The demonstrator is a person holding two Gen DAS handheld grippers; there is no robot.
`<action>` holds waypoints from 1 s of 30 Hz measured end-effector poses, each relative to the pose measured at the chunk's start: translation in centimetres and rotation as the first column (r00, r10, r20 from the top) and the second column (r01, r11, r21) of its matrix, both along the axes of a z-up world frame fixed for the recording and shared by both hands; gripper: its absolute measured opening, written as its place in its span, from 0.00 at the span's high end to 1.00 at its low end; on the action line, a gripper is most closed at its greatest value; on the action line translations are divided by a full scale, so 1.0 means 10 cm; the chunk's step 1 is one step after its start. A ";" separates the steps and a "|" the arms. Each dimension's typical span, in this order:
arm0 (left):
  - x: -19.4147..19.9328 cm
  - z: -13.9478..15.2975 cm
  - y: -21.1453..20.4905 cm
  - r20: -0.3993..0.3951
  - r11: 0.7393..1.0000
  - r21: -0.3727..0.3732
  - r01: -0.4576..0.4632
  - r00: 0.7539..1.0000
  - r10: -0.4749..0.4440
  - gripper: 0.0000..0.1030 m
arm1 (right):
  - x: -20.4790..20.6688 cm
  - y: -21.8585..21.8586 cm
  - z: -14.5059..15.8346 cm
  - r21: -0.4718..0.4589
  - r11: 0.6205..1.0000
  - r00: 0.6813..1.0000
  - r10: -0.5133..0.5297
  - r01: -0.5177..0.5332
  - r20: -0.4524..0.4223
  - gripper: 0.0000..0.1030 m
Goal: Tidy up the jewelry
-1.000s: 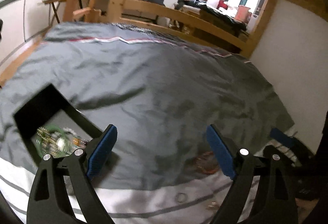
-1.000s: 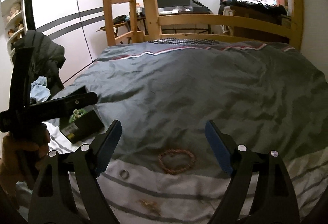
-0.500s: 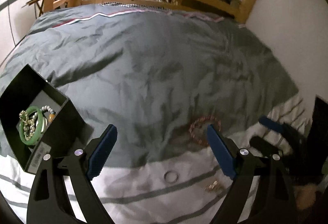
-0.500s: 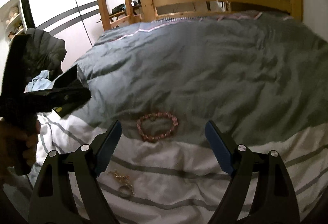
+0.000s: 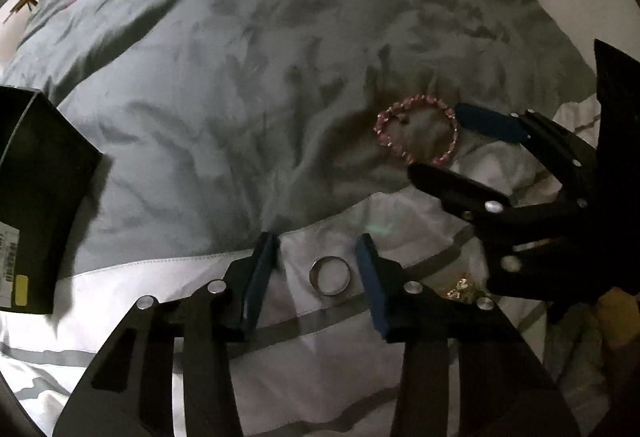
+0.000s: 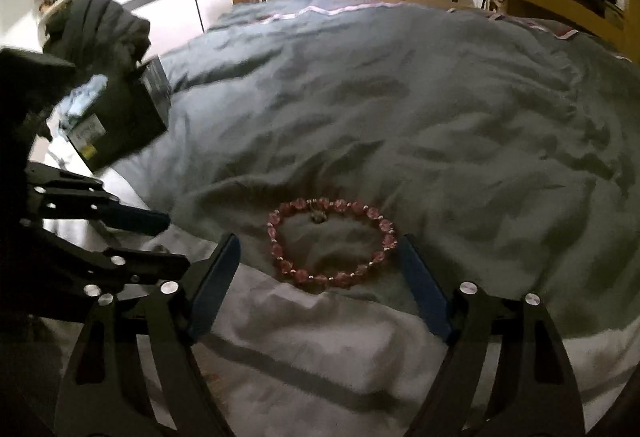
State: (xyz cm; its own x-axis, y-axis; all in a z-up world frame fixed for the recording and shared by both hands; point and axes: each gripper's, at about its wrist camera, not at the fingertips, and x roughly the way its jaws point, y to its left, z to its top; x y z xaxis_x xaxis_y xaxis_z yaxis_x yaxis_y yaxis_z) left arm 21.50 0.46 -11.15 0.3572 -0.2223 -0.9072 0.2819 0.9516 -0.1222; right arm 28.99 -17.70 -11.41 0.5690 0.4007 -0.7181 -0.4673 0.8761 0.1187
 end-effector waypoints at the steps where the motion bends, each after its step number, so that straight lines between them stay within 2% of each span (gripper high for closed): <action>1: 0.00 0.00 0.00 0.001 1.000 0.003 -0.001 1.000 0.001 0.68 | 0.02 0.02 -0.04 -0.012 1.000 1.000 -0.005 0.005 -0.005 0.29; 3: 0.00 0.00 0.01 0.006 1.000 0.005 -0.009 1.000 0.008 0.78 | 0.05 0.03 -0.08 -0.039 0.999 0.999 -0.027 0.026 -0.018 0.46; 4: 0.00 0.01 0.01 0.006 1.000 0.002 -0.013 1.000 0.013 0.81 | 0.07 0.00 -0.09 -0.036 0.999 0.999 -0.041 0.040 -0.022 0.51; 5: 0.01 0.02 0.03 0.006 1.000 -0.008 -0.020 1.000 0.020 0.83 | 0.07 -0.03 -0.08 -0.029 0.998 0.998 -0.052 0.052 -0.023 0.61; 8: 0.01 0.06 0.07 0.010 0.999 -0.023 -0.032 0.999 0.032 0.88 | 0.13 -0.15 -0.06 0.013 0.996 0.994 -0.092 0.093 -0.053 0.76; 9: 0.00 0.08 0.08 0.018 0.999 -0.024 -0.035 0.999 0.036 0.92 | 0.14 -0.18 -0.06 0.022 0.994 0.993 -0.103 0.105 -0.061 0.80; 10: -0.01 0.10 0.09 0.026 0.999 -0.033 -0.037 0.999 0.037 0.99 | 0.14 -0.21 -0.05 0.033 0.993 0.992 -0.115 0.117 -0.061 0.81; 12: -0.02 0.13 0.12 0.036 0.998 -0.049 -0.041 0.998 0.043 0.99 | 0.15 -0.23 -0.02 0.050 0.991 0.991 -0.124 0.127 -0.054 0.87; 17: -0.02 0.16 0.14 0.043 0.997 -0.059 -0.049 0.998 0.051 0.99 | 0.12 -0.28 0.10 0.068 0.987 0.990 -0.144 0.144 -0.011 0.92; 20: -0.01 0.18 0.15 0.047 0.996 -0.075 -0.053 0.997 0.057 0.99 | 0.15 -0.31 0.10 0.081 0.985 0.989 -0.148 0.150 -0.024 0.92; 23: 0.04 0.17 0.12 0.042 0.995 -0.078 -0.057 0.997 0.060 0.99 | 0.16 -0.34 0.07 0.106 0.981 0.986 -0.156 0.161 -0.055 0.89; 25: 0.01 0.18 0.13 0.045 0.995 -0.079 -0.056 0.997 0.060 0.99 | 0.15 -0.30 0.06 0.104 0.985 0.989 -0.133 0.139 -0.063 0.64; 26: 0.01 0.18 0.13 0.046 0.995 -0.081 -0.054 0.997 0.058 0.99 | 0.14 -0.29 0.06 0.100 0.985 0.990 -0.133 0.138 -0.054 0.31; 27: 0.01 0.18 0.13 0.048 0.995 -0.082 -0.054 0.997 0.058 0.99 | 0.10 -0.28 0.07 0.114 0.985 0.991 -0.129 0.132 -0.037 0.17; 29: 0.02 0.19 0.13 0.049 0.995 -0.084 -0.054 0.997 0.058 0.99 | 0.07 -0.26 0.07 0.118 0.985 0.992 -0.122 0.123 -0.021 0.17; 30: 0.02 0.19 0.13 0.049 0.995 -0.084 -0.054 0.997 0.058 0.99 | 0.08 -0.24 0.06 0.102 0.988 0.993 -0.114 0.116 -0.027 0.21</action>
